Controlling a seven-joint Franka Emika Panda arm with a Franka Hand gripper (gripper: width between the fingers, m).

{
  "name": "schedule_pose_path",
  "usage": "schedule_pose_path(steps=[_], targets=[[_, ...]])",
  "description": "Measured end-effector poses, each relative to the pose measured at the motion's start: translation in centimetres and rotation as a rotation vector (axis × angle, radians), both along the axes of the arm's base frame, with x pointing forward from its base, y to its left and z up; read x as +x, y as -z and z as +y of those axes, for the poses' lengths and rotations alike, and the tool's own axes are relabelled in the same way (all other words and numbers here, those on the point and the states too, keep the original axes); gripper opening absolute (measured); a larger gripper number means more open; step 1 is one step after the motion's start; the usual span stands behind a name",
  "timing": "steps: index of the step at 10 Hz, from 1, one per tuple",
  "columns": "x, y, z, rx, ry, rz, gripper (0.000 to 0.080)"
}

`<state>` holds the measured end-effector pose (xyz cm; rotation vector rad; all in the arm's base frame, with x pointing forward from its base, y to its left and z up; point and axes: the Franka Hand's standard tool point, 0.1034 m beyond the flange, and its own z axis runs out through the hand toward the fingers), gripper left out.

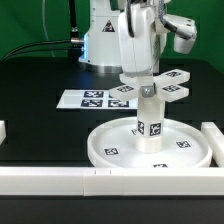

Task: Assemble round table

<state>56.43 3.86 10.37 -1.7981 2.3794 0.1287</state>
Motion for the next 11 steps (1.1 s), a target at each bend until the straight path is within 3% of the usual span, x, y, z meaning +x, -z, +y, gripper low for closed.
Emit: schedule_pose_path(steps=[1,6,9,11], targets=[[0.0,0.0,0.1,-0.001,-0.021,-0.004,0.0614],[0.8,-3.6,0.7,0.057,-0.072,-0.089,0.0649],[0.6,-3.1,0.7,0.051,-0.123,-0.087,0.0649],[0.8,-3.0,0.9,0.035,-0.384,-0.099,0.0649]])
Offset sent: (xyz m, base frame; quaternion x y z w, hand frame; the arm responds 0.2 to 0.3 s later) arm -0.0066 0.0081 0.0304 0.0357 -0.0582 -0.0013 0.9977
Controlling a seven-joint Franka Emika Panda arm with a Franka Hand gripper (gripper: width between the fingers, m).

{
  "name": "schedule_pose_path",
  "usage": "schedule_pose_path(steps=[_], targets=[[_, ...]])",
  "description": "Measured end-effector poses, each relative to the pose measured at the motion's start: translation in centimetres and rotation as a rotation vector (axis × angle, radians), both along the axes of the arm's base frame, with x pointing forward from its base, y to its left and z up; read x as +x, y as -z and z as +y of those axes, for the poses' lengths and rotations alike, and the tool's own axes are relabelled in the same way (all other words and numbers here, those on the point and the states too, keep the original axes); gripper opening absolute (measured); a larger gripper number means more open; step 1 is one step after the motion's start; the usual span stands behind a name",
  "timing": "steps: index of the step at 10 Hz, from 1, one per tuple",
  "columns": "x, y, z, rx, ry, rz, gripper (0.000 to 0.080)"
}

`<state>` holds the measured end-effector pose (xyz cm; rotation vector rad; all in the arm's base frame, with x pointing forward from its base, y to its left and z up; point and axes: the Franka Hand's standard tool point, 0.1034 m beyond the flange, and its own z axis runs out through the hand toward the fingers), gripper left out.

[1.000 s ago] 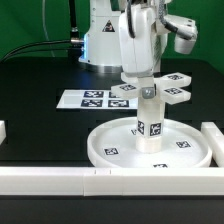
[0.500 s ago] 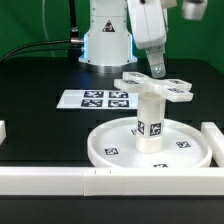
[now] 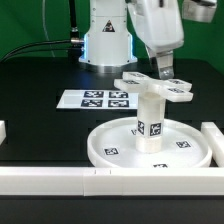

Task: Assemble round table

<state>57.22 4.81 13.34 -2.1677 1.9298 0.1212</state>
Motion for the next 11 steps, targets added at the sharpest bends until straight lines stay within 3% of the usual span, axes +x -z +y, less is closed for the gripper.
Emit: schedule_pose_path(steps=[7,8,11], targets=[[0.17,-0.35,0.36,-0.042,-0.542,-0.111,0.0649],[0.03,-0.46,0.19,-0.094,-0.764,-0.113,0.0649],[0.09,-0.98,0.58,-0.134,-1.179,-0.127,0.0649]])
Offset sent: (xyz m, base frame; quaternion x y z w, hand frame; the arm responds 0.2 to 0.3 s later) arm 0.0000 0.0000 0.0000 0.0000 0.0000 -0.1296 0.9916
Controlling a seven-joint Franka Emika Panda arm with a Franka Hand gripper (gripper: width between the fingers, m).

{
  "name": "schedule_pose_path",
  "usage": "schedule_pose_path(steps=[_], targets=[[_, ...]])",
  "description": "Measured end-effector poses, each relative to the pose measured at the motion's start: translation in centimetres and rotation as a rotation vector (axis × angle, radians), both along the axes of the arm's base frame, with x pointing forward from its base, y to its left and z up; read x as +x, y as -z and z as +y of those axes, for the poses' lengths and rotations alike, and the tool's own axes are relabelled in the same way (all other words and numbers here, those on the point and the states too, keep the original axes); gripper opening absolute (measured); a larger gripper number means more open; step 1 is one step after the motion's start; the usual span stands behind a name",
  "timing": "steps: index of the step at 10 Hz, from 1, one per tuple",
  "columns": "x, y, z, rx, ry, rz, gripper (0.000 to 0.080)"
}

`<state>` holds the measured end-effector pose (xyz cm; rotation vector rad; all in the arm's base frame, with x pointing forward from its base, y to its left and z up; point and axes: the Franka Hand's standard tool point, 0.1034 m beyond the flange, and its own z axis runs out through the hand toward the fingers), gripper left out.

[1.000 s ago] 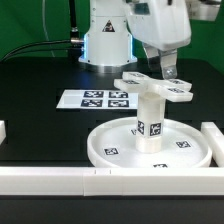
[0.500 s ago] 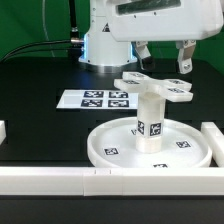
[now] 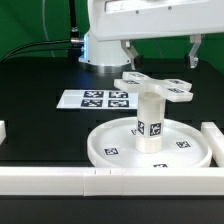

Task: Assemble round table

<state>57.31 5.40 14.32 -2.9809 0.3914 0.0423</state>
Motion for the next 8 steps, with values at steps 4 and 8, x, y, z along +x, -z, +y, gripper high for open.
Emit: schedule_pose_path(steps=[4,8], targets=[[0.10,0.11,-0.06,0.003,-0.275,-0.033,0.0649],[0.32,0.08,-0.72,-0.059,-0.848,-0.088,0.0649]])
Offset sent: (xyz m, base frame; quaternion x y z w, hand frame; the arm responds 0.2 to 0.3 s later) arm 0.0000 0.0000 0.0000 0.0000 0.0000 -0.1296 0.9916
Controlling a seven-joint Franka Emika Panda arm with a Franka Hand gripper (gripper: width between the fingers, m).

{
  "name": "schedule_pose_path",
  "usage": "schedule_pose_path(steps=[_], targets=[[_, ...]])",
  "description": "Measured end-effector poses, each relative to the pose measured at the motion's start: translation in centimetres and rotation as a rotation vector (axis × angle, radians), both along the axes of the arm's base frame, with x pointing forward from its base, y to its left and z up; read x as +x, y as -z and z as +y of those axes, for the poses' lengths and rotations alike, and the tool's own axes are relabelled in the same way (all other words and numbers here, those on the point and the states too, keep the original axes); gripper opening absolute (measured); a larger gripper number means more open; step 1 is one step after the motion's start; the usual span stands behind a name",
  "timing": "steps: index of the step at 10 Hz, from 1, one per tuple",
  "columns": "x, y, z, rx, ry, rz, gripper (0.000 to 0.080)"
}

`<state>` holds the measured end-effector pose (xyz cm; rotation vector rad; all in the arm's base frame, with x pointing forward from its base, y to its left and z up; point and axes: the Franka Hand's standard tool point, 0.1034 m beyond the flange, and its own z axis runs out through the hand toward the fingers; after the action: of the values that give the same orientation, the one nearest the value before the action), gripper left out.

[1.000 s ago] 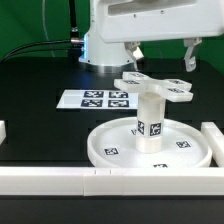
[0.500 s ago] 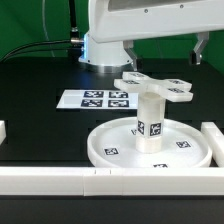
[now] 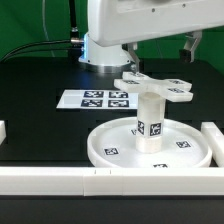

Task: Assemble round table

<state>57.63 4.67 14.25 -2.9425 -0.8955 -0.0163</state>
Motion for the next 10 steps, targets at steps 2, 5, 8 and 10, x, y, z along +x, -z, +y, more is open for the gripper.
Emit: schedule_pose_path(steps=[2,5,8,10], targets=[[0.13,0.37,-0.01,-0.030,-0.207,-0.032,0.0649],[0.13,0.43,-0.41,-0.030,-0.395,-0.041,0.0649],[0.02,0.80,-0.53,-0.042,-0.631,-0.064,0.0649],[-0.33,1.08,-0.62,-0.042,-0.730,-0.061,0.0649]])
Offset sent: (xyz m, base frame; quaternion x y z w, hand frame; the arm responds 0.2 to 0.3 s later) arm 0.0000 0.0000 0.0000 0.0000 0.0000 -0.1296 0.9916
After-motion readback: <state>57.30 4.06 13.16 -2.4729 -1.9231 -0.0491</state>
